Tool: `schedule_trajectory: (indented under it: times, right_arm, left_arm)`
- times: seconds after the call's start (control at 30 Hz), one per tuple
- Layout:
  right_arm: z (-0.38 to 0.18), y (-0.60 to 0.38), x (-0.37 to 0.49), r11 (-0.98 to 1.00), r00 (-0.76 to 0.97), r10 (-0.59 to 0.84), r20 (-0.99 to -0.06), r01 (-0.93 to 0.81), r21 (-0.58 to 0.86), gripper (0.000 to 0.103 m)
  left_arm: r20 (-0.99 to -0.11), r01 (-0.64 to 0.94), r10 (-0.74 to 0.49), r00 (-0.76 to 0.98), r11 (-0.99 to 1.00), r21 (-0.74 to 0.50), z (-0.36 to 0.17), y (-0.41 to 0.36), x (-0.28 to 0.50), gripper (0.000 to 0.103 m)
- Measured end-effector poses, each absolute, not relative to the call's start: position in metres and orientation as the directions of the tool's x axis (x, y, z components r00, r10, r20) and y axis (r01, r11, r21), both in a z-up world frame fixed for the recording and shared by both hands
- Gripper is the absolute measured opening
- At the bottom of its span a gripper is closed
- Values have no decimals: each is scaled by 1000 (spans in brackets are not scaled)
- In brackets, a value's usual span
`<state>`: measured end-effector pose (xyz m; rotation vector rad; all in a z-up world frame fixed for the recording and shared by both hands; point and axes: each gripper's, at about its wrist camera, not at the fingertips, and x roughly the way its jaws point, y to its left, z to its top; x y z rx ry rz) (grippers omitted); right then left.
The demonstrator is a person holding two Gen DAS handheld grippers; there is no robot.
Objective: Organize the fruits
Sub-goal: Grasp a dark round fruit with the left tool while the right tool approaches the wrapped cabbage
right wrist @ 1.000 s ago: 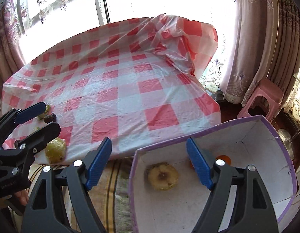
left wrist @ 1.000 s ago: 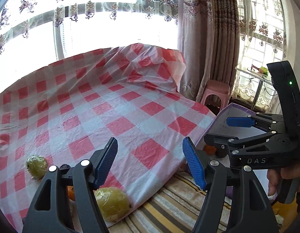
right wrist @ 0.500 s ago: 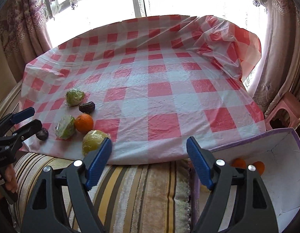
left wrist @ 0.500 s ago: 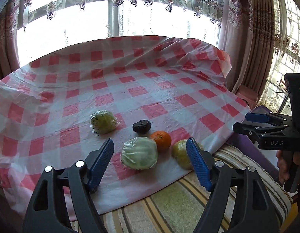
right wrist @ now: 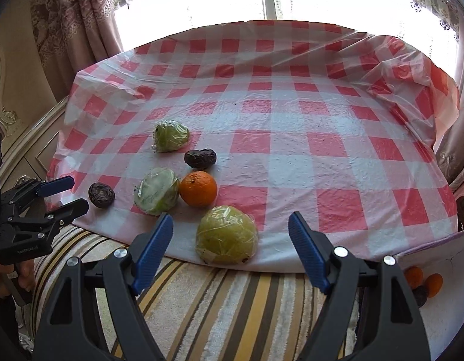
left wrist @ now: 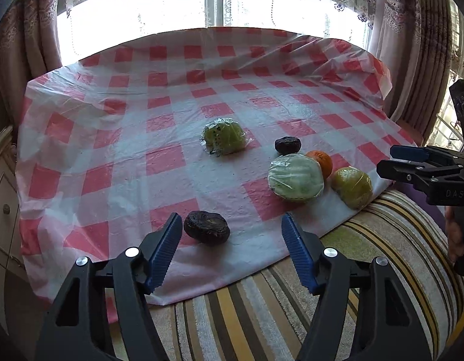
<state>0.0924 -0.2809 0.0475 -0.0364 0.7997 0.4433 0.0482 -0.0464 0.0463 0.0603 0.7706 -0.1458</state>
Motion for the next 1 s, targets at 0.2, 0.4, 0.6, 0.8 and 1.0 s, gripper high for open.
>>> schedule_trajectory:
  times: [0.2,0.4,0.6,0.8,1.0]
  right_arm:
    - [42,-257,99,890,584,384,-715,-441,118,79]
    - [40,-237,107,868,564,393,-726,-487,92,79]
    - [37,-208,109,826,555,373,-744,-564,-7,79]
    - [31,-180,109,765,552,337,-763,-633,-119,79]
    - [25,-165,115,736,536,327,-778,-661,-146,79]
  left_arm:
    - [-725,128,-102,681,992,-19,36,-34,60,59]
    - [-755,141,-77,652,990,21,26,-37,70,58]
    - [-768,175,-80,636,984,42,19,-42,76,54]
    - [-775,179,-109,623,984,5,14,-35,80,50]
    - [-781,181,-120,613,983,-9,9,-32,84,41]
